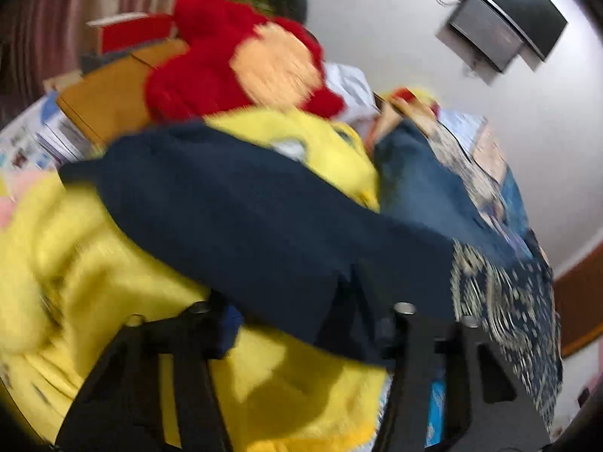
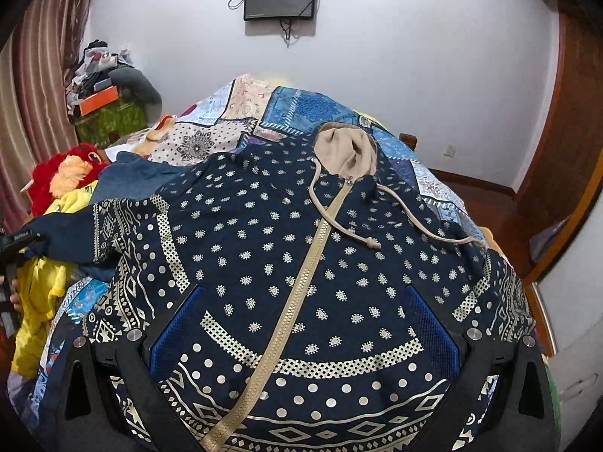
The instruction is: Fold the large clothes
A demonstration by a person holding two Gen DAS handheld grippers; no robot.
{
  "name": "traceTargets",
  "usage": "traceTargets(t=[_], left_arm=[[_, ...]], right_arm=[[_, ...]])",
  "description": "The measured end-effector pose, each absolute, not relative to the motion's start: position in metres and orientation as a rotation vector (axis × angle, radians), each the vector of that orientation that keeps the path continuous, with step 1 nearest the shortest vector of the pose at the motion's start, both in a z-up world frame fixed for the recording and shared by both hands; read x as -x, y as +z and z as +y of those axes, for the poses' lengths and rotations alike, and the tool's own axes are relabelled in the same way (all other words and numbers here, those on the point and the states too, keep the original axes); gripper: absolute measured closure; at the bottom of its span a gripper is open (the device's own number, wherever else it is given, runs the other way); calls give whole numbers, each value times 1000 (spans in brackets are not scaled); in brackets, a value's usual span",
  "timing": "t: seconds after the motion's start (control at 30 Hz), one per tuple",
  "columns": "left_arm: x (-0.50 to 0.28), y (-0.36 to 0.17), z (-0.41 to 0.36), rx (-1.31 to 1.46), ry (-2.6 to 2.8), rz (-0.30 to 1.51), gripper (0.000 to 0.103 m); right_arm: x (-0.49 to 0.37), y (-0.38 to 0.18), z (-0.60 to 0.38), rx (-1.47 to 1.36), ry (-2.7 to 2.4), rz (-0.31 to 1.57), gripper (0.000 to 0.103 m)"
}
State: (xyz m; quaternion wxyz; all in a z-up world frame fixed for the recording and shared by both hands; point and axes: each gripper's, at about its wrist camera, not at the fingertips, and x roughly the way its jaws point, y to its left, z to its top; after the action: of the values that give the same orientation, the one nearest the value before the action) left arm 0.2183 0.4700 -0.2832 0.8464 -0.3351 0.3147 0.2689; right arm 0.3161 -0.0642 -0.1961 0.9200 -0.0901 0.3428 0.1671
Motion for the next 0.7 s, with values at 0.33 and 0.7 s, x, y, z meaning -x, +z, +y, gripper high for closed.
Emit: traceTargets(t=[0.33, 0.7], left_arm=[[-259, -184, 440, 295, 690, 618, 98], [-357, -42, 283, 113, 283, 424, 99]], right_arm=[[-307, -171, -79, 189, 333, 663, 0], [-309, -161, -125, 108, 347, 683, 0]])
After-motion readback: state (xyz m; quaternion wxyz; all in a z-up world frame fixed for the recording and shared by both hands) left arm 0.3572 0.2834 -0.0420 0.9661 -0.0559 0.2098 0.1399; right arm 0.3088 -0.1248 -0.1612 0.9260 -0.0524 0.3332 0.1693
